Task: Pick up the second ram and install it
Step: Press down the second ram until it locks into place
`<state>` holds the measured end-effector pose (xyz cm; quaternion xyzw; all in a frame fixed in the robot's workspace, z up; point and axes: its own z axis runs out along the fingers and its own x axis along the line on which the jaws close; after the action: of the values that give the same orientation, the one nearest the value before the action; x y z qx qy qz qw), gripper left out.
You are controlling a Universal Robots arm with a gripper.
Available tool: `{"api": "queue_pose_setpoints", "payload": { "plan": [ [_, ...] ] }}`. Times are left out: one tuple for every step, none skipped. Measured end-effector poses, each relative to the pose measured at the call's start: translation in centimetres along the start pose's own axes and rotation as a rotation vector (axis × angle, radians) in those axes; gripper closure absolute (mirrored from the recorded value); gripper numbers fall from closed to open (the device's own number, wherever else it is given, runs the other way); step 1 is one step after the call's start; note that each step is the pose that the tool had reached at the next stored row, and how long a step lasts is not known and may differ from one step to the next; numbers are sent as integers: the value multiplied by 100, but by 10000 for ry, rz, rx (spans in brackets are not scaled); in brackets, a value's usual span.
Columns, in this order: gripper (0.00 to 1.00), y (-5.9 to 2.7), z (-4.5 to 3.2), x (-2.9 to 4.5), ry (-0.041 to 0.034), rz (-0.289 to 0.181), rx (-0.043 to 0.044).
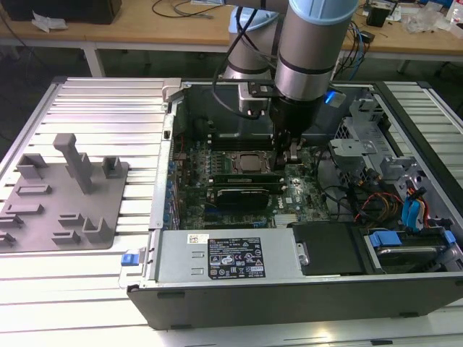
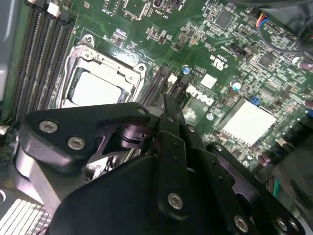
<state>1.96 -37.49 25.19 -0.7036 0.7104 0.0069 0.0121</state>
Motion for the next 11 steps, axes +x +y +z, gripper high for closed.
{"api": "queue_pose_setpoints", "payload": {
  "plan": [
    [92,0,-1,0,1,-1,0],
    [92,0,-2,1,4,0,-1],
    [92,0,-2,0,1,0,0],
    [92,4,-2,0,3,-1,0],
    [92,31,-2,1,5,-1,-1],
    [92,64,-2,1,4,-1,0],
    [92,97,-2,2,4,-1,-1],
    [92,125,-2,2,4,-1,0],
    [92,155,-2,2,4,-1,0],
    [92,205,-2,2,4,0,0],
    [92,235,-3,3,4,-1,0]
  ]
}}
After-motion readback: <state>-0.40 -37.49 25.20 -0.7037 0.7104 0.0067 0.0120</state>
